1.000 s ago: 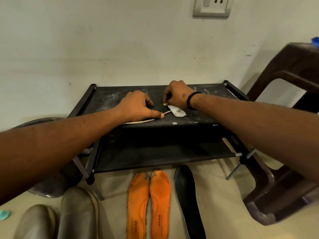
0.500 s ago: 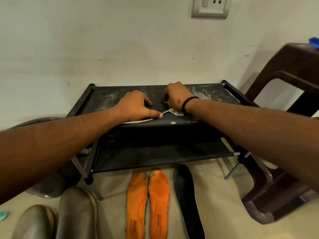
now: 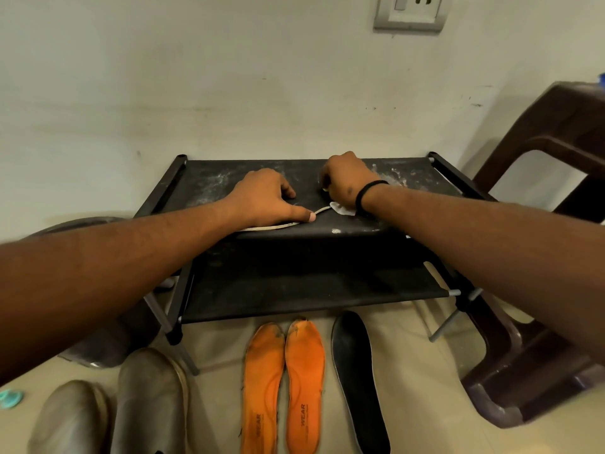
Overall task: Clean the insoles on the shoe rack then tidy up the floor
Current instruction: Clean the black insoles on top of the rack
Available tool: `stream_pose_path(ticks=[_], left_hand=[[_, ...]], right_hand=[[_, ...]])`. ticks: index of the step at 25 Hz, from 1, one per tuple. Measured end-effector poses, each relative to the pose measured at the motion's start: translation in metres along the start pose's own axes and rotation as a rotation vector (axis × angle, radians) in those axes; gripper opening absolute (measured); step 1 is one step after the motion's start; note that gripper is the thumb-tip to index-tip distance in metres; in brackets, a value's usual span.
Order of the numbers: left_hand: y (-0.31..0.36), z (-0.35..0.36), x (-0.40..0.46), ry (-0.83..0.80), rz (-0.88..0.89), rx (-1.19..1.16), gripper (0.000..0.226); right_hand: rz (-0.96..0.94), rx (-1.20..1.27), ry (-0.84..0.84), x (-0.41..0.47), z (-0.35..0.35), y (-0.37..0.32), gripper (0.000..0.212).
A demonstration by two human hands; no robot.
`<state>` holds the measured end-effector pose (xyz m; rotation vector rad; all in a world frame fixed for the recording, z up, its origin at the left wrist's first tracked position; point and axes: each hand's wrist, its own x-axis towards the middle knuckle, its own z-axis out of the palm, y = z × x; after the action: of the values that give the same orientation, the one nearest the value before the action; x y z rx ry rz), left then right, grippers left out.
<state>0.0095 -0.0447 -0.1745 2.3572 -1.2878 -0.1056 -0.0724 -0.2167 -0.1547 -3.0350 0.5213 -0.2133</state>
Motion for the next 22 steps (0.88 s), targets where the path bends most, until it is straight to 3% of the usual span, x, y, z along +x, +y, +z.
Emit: stream_pose_path(ticks=[3,6,13,18,22], left_hand=[[0.001,-0.001,-0.002,0.008,-0.005,-0.018,0.066],[0.004,0.000,0.000,0.003,0.001,0.001,0.067],[0.003,0.000,0.001,0.007,0.006,0.018,0.066],[0.000,0.000,0.002,0.012,0.013,0.017,0.067],[0.000,0.001,0.003,0.009,0.020,0.023,0.068]], right_hand=[[-0.047,0.114,-0.110,-0.011,-0.013,-0.001,0.013],[0.006,0.040,-0.202,-0.017,-0.026,0.016,0.021],[0.100,-0.031,-0.005,0.008,-0.008,0.014,0.017],[-0.027,0.171,-0.035,0.003,-0.004,-0.010,0.013],[-0.083,0.054,-0.074,0.006,-0.009,-0.006,0.014]])
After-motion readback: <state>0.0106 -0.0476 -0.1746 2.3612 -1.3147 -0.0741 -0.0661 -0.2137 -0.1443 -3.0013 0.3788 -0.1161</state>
